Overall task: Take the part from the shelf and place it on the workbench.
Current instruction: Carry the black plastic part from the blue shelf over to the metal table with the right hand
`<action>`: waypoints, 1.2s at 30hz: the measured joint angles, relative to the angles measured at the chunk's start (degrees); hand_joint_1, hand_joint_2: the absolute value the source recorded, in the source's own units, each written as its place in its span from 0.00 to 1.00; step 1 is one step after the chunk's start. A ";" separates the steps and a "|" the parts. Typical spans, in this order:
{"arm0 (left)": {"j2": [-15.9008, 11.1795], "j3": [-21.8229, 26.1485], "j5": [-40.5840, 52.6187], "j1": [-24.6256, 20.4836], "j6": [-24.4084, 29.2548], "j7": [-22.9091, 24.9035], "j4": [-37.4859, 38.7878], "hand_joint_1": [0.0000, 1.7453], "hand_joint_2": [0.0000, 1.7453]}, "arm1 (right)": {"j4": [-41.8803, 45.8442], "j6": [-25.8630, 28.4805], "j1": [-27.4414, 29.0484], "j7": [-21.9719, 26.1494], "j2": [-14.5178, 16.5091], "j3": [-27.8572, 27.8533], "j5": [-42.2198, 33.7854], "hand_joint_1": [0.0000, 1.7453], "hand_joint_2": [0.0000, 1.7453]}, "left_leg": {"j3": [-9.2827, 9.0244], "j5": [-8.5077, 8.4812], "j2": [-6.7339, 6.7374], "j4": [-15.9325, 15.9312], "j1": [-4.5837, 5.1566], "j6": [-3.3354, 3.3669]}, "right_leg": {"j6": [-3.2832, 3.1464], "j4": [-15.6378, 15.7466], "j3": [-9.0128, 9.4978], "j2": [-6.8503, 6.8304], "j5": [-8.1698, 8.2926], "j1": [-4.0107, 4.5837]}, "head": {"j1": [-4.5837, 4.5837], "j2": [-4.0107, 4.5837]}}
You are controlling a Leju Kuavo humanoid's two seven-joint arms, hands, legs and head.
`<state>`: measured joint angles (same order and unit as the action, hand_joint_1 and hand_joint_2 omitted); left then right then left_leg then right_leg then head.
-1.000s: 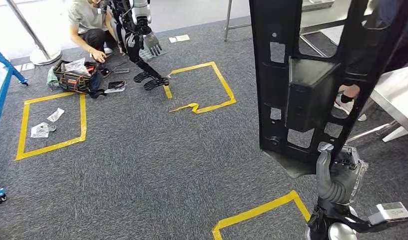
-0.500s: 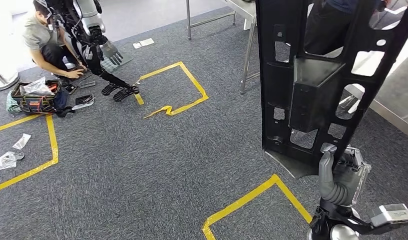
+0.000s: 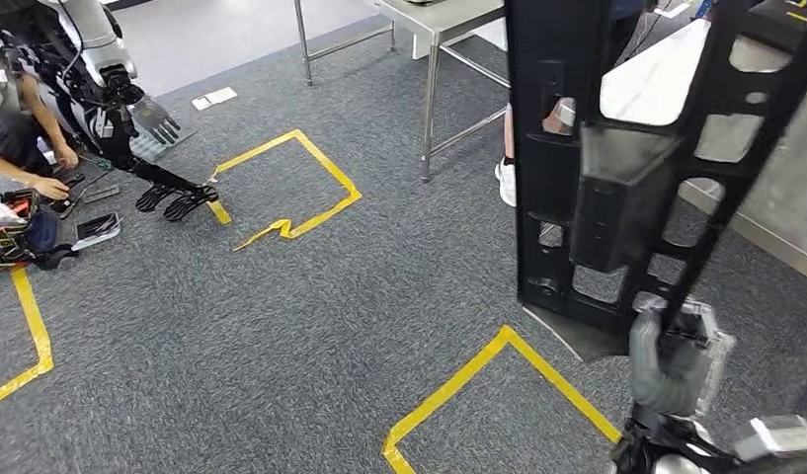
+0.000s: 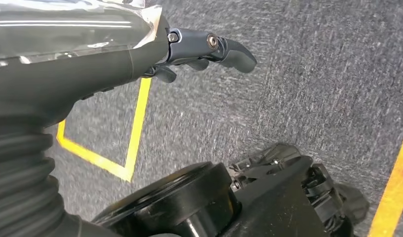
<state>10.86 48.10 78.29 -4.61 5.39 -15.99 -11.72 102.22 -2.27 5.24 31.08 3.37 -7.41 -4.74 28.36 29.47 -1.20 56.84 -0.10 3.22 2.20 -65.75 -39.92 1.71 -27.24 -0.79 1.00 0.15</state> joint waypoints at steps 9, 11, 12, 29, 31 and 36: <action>-0.44 0.00 0.01 0.10 0.01 0.02 -0.05 0.00 1.00 | 0.18 0.00 0.44 -0.02 0.01 -0.10 -0.02 1.00 1.00 | -0.71 1.08 5.98 0.04 0.86 -0.96 | 0.85 7.36 5.48 -5.52 1.92 0.39 | 0.13 0.00; -0.51 -0.01 0.03 0.11 0.01 0.03 -0.10 0.00 1.00 | 0.34 0.00 0.48 -0.01 -0.02 -0.20 -0.01 1.00 1.00 | -0.98 1.38 6.88 -0.05 0.99 -1.42 | 0.07 7.35 5.44 -4.36 1.97 0.45 | 0.01 0.00; -0.56 -0.02 0.08 0.08 0.01 0.05 -0.13 0.00 1.00 | 0.44 0.00 0.53 0.00 -0.02 -0.26 -0.01 1.00 1.00 | -1.02 1.72 6.60 0.19 0.90 -1.71 | -0.22 7.43 5.41 -3.75 2.04 0.23 | -0.02 0.00; -0.18 -0.12 0.83 -0.06 0.19 0.40 -0.08 0.00 1.00 | 0.84 -0.56 0.99 0.14 0.39 -1.18 -0.07 1.00 1.00 | -0.14 0.30 -1.05 0.06 -0.07 -0.57 | 0.36 5.02 2.31 2.90 2.43 0.05 | -0.16 0.00; -0.26 -0.10 0.83 0.02 0.19 0.44 -0.09 0.00 1.00 | 0.83 -0.58 0.90 0.27 0.31 -1.28 -0.15 1.00 1.00 | -0.11 0.10 0.58 -0.13 -0.03 -0.11 | 0.02 -1.55 -0.88 0.02 -0.39 0.15 | 0.26 0.00; -0.57 -0.03 0.76 0.05 0.21 0.61 -0.09 0.00 1.00 | 0.81 -0.73 1.19 0.36 0.24 -1.37 -0.17 1.00 1.00 | -0.26 0.48 4.50 -0.10 -0.12 -0.46 | 1.89 -2.97 -0.57 -2.41 -0.10 -0.68 | 0.45 0.00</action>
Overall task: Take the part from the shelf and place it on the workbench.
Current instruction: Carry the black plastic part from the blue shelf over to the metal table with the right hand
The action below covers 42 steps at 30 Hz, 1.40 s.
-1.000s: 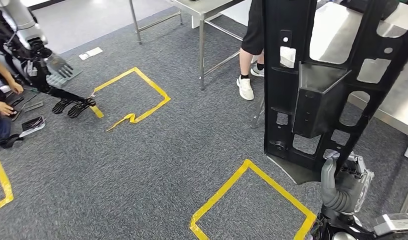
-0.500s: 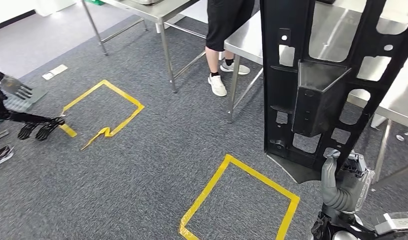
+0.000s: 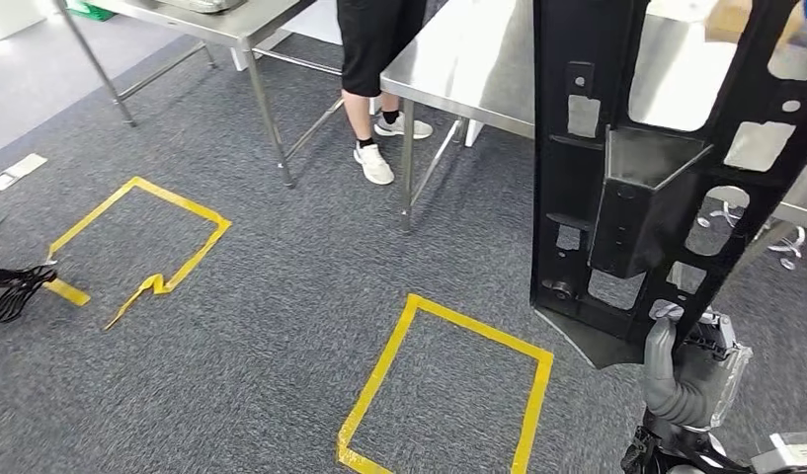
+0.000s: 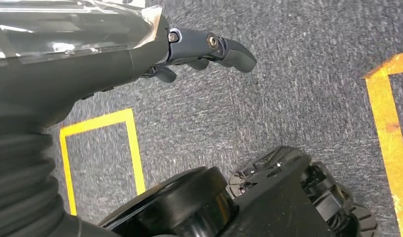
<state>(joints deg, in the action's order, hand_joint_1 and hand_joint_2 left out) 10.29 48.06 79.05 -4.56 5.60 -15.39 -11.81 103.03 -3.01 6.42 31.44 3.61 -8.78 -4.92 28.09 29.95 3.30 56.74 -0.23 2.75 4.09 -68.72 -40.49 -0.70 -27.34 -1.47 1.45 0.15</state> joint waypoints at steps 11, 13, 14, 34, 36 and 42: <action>-0.30 0.06 -0.81 -0.32 0.24 0.07 -0.10 0.00 1.00 | 0.02 -0.31 0.25 0.19 0.24 -0.03 -0.02 1.00 1.00 | 4.40 8.25 -2.81 12.47 0.13 -2.69 | -3.07 10.18 5.76 0.69 2.02 -0.20 | -0.50 0.00; -0.22 0.07 -0.95 -0.81 0.26 0.11 -0.10 0.00 1.00 | 0.00 -0.35 0.25 0.19 0.32 0.01 -0.02 1.00 1.00 | 6.49 8.85 -3.21 16.63 0.10 -2.67 | -3.13 10.16 5.87 2.10 2.01 -0.08 | -0.53 0.00; -0.19 0.07 -0.96 -0.89 0.27 0.20 -0.10 0.00 1.00 | 0.00 -0.37 0.24 0.19 0.34 0.01 -0.02 1.00 1.00 | 6.19 7.45 -3.35 15.74 0.04 -2.61 | -3.11 10.14 5.98 2.91 2.01 -0.08 | -0.54 0.00; 0.08 0.19 -0.45 -0.06 0.60 0.36 0.09 0.00 1.00 | 0.04 -0.01 0.28 0.43 0.20 0.21 1.03 1.00 1.00 | 0.48 0.73 -2.70 0.82 0.26 -1.00 | -0.26 9.90 6.05 0.39 1.85 0.18 | 0.27 0.00; -0.05 0.19 -0.39 -0.06 0.58 0.30 0.09 0.00 1.00 | 0.08 -0.07 0.51 0.48 0.20 0.19 1.03 1.00 1.00 | 0.50 0.72 -2.72 0.78 0.36 -0.70 | -0.73 10.23 6.23 0.48 1.83 0.20 | 0.11 0.00; -0.18 0.20 -0.09 -0.06 0.63 0.24 0.09 0.00 1.00 | 0.11 -0.31 0.63 0.48 0.19 0.15 1.03 1.00 1.00 | 0.08 0.43 -2.72 -0.06 0.17 -0.65 | -1.11 10.25 6.25 0.59 1.74 0.42 | 0.01 0.00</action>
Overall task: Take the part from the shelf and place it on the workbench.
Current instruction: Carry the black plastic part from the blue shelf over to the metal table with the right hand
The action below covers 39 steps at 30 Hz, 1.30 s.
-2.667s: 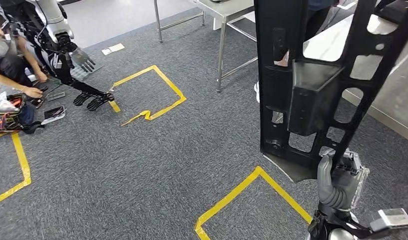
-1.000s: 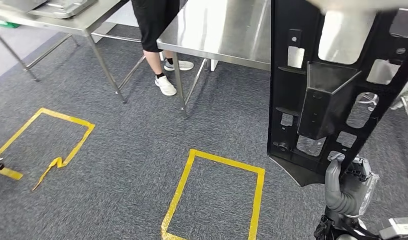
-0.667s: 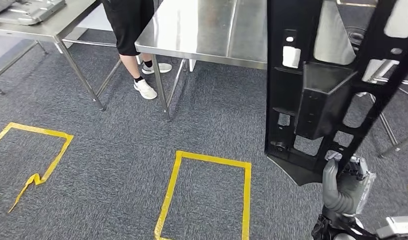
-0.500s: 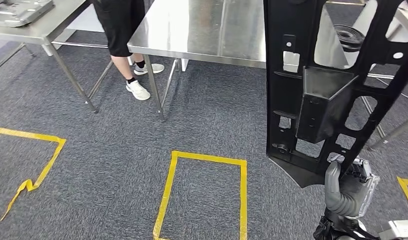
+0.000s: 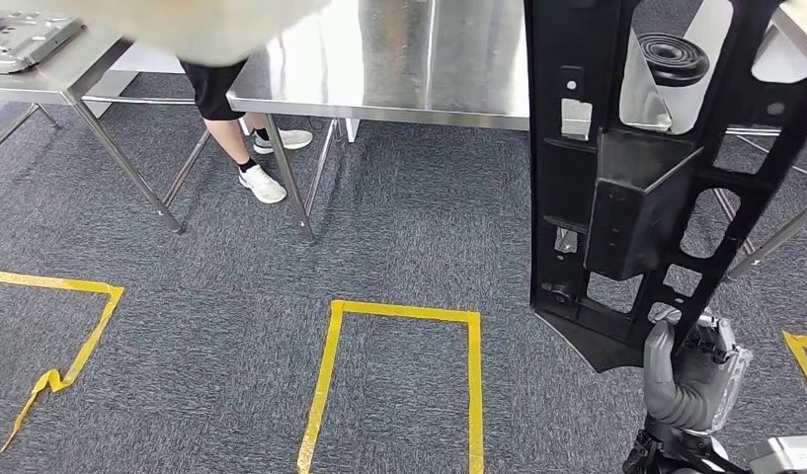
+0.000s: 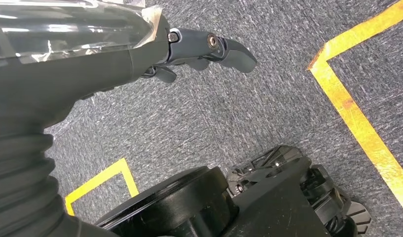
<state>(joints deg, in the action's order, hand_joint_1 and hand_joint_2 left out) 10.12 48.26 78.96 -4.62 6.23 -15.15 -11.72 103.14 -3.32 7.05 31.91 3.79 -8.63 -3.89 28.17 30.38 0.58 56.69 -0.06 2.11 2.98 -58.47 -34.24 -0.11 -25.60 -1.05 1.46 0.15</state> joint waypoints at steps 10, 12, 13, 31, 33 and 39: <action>-0.03 -0.01 0.10 0.11 0.16 -0.63 0.01 0.00 1.00 | 0.05 -0.33 0.06 -0.01 -0.01 0.00 0.00 1.00 1.00 | -0.05 -0.35 0.01 -0.19 0.05 -0.92 | -0.47 0.30 0.16 -0.03 0.37 -0.09 | 0.03 0.00; -0.03 -0.03 0.14 0.19 0.19 -0.72 0.02 0.00 1.00 | 0.27 -0.35 0.15 -0.01 -0.04 -0.01 0.01 1.00 1.00 | -0.87 -1.31 0.14 -1.69 -0.15 -0.17 | -0.05 0.94 0.38 -0.05 0.71 -0.18 | -0.02 0.00; -0.02 -0.04 0.16 0.25 0.19 -0.74 0.03 0.00 1.00 | 0.40 -0.35 0.17 0.00 -0.08 0.00 0.01 1.00 1.00 | -1.41 -2.00 0.26 -2.78 -0.36 0.26 | 0.12 0.53 0.15 -0.02 0.45 -0.14 | 0.05 0.00; -0.63 -0.09 0.47 -0.36 0.37 -0.75 -0.11 0.00 1.00 | 1.52 -0.55 2.02 -0.04 -0.42 -0.20 0.00 1.00 1.00 | 3.79 6.08 0.03 10.25 -2.14 -3.42 | -0.97 -1.31 1.50 0.75 -2.82 -1.59 | -0.82 0.00; -0.60 -0.09 0.40 -1.03 0.37 -0.80 -0.11 0.00 1.00 | 1.53 -0.57 2.08 -0.04 -0.39 -0.20 0.01 1.00 1.00 | 8.15 7.08 -0.01 16.70 -1.42 -2.62 | -1.75 -1.31 2.06 0.77 -3.36 -0.82 | -0.93 0.00; -0.63 -0.10 0.44 -0.63 0.37 -0.73 -0.11 0.00 1.00 | 1.51 -0.74 2.17 -0.03 -0.30 -0.16 -0.02 1.00 1.00 | 5.69 -2.92 -0.68 4.63 1.42 2.94 | -2.35 -0.64 4.27 1.52 -4.85 0.60 | -0.76 0.00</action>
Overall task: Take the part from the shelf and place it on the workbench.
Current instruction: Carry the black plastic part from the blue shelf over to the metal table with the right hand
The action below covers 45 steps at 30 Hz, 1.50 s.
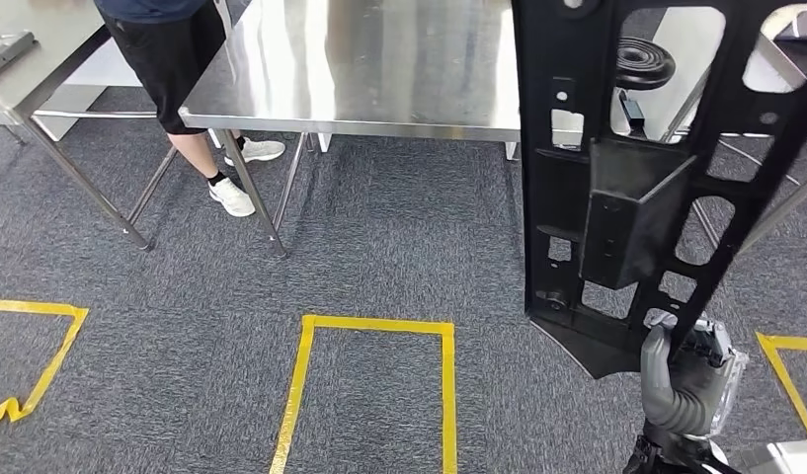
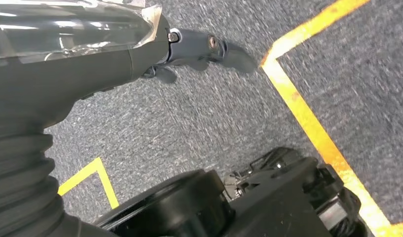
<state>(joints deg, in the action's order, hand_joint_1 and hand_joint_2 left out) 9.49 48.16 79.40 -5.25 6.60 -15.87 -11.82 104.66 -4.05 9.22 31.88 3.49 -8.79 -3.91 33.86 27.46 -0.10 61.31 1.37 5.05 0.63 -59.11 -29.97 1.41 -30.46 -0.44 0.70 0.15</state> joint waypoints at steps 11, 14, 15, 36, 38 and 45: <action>0.36 0.02 -0.02 0.96 -0.02 0.03 0.21 0.00 1.00 | 0.08 -0.12 0.21 0.01 -0.21 0.04 0.01 1.00 1.00 | -6.63 2.16 -0.05 -6.02 -1.15 -1.30 | 3.32 -12.72 -9.84 -0.87 -1.34 -1.16 | -0.15 0.00; 0.24 0.04 -0.01 1.28 -0.01 0.03 0.23 0.00 1.00 | -0.05 -0.13 0.20 0.00 -0.21 0.05 0.00 1.00 1.00 | -8.56 4.09 0.01 -5.77 -1.77 -2.86 | 5.71 -2.66 -7.11 -1.92 4.61 -2.02 | 0.21 0.01; 0.16 0.04 -0.01 1.35 0.02 0.03 0.23 0.00 1.00 | -0.15 -0.14 0.22 -0.02 -0.20 0.09 0.00 1.00 1.00 | -8.74 4.69 0.10 -5.63 -1.70 -3.34 | 5.37 -0.99 -6.48 -2.31 5.39 -2.03 | 0.37 0.01; 0.23 0.00 0.70 0.06 0.50 0.02 0.26 0.00 1.00 | 0.08 -0.19 0.78 0.06 -0.13 0.17 -0.15 1.00 1.00 | -2.53 1.11 0.16 -2.60 -1.06 -1.59 | 2.76 -4.84 -0.97 -1.09 -0.11 -0.80 | -0.60 0.00; 0.27 -0.01 0.78 0.18 0.50 0.04 0.27 0.00 1.00 | 0.14 -0.19 0.75 0.08 -0.19 0.20 -0.17 1.00 1.00 | -3.38 1.57 0.09 -2.95 -1.03 -1.11 | 2.40 -11.42 -5.63 -1.16 -1.79 -0.70 | -0.55 0.00; 0.36 0.00 0.83 0.94 0.52 0.04 0.31 0.00 1.00 | 0.13 -0.19 0.98 0.07 -0.23 0.20 -0.18 1.00 1.00 | -7.20 5.36 -0.41 -2.96 -0.65 -1.47 | 3.47 -3.58 -8.42 -1.47 4.32 -0.46 | -0.50 0.00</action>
<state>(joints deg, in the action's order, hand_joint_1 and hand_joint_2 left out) 9.85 48.16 80.23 -4.31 7.13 -15.83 -11.52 104.78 -4.24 10.20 31.94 3.26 -8.59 -4.09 26.66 32.83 -0.51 58.35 0.71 3.58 4.10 -62.70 -38.39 -0.06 -26.13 -0.91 0.20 0.15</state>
